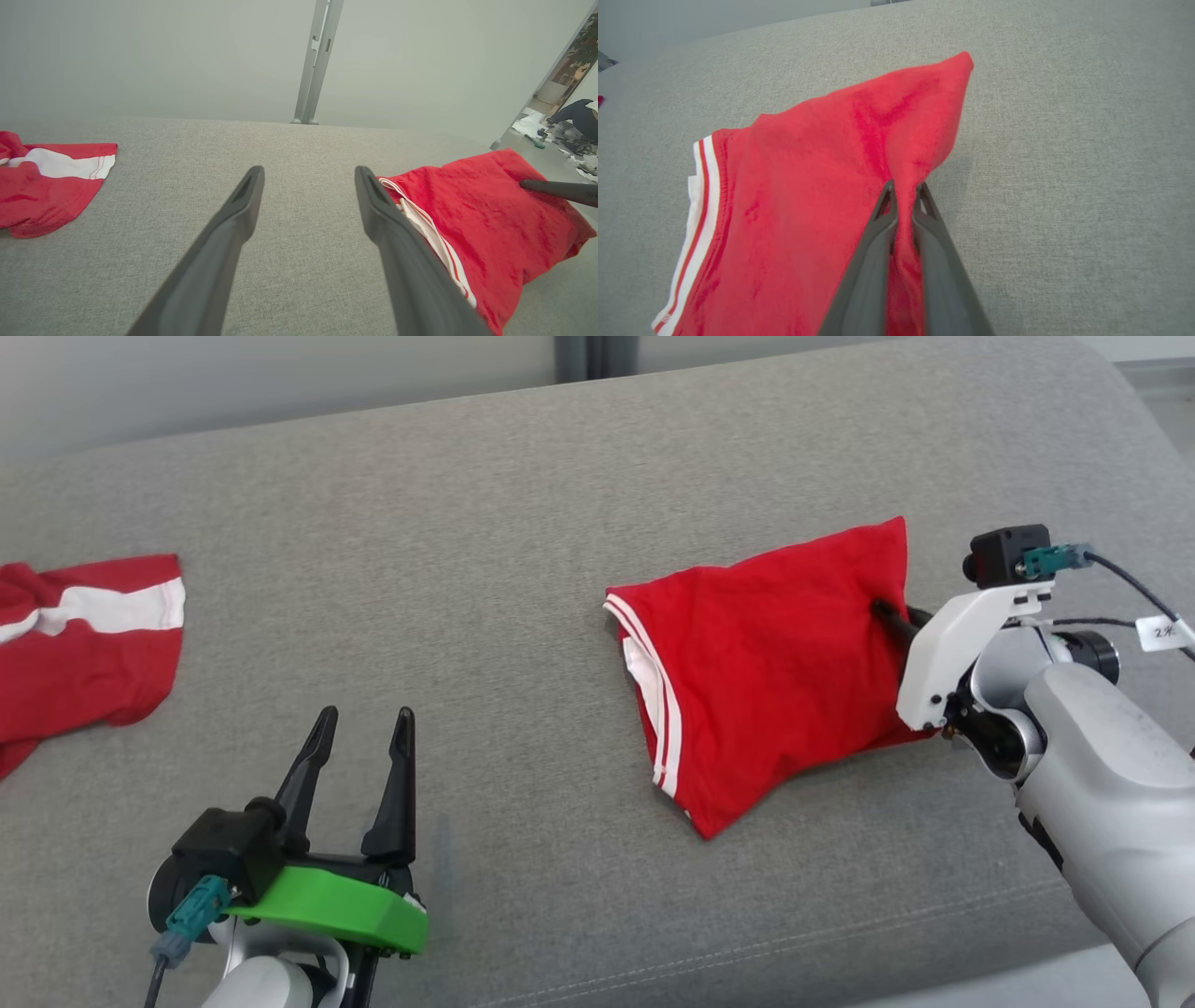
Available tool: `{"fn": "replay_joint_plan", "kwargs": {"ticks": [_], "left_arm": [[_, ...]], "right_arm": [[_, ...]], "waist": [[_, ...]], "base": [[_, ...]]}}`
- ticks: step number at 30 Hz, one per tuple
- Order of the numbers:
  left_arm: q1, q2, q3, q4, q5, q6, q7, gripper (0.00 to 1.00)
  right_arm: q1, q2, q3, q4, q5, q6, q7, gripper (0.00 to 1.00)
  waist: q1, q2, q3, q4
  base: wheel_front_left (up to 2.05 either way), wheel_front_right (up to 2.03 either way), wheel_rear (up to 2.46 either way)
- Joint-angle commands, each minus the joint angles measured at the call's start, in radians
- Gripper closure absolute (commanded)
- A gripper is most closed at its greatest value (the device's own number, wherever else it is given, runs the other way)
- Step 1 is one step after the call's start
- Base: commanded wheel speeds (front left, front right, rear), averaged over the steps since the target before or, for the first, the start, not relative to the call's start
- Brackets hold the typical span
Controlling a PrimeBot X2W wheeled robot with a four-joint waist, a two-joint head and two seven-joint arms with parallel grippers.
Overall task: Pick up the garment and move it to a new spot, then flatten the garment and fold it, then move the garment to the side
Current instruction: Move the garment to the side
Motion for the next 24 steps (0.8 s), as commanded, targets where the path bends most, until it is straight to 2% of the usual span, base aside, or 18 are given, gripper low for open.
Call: {"fn": "replay_joint_plan", "kwargs": {"ticks": [1,5,6,15,19,24], "left_arm": [[-0.018,0.0,0.001,0.003,0.007,-0.003,-0.003,0.0],[-0.027,0.004,0.003,0.003,0.009,-0.002,-0.003,0.0],[-0.027,0.004,0.003,0.003,0.009,-0.002,-0.003,0.0],[-0.062,0.04,0.028,-0.016,0.022,0.013,0.006,0.0],[-0.083,0.063,0.029,-0.017,0.047,0.022,0.018,0.0],[-0.107,0.079,0.029,-0.02,0.066,0.033,0.034,0.0]], "right_arm": [[-0.028,-0.01,0.006,0.0,-0.009,-0.001,-0.009,1.0],[-0.069,-0.018,0.005,0.006,-0.012,-0.001,-0.02,1.0],[-0.069,-0.018,0.005,0.006,-0.012,-0.001,-0.02,1.0],[-0.134,-0.013,-0.004,0.025,0.003,-0.001,-0.05,1.0],[-0.151,-0.006,-0.008,0.033,0.012,-0.001,-0.069,1.0],[-0.17,-0.004,-0.015,0.051,0.021,-0.001,-0.092,1.0]], "waist": [[0.0,-0.0001,0.004,-0.102],[0.0,-0.0001,0.014,-0.181],[0.0,-0.0001,0.014,-0.181],[0.0,-0.0001,0.059,-0.32],[0.0,-0.0001,0.081,-0.344],[0.0,-0.0001,0.105,-0.334]], "base": [[0.0,0.0,0.0],[0.0,0.0,0.0],[0.0,0.0,0.0],[0.0,0.0,0.0],[0.0,0.0,0.0],[0.0,0.0,0.0]]}}
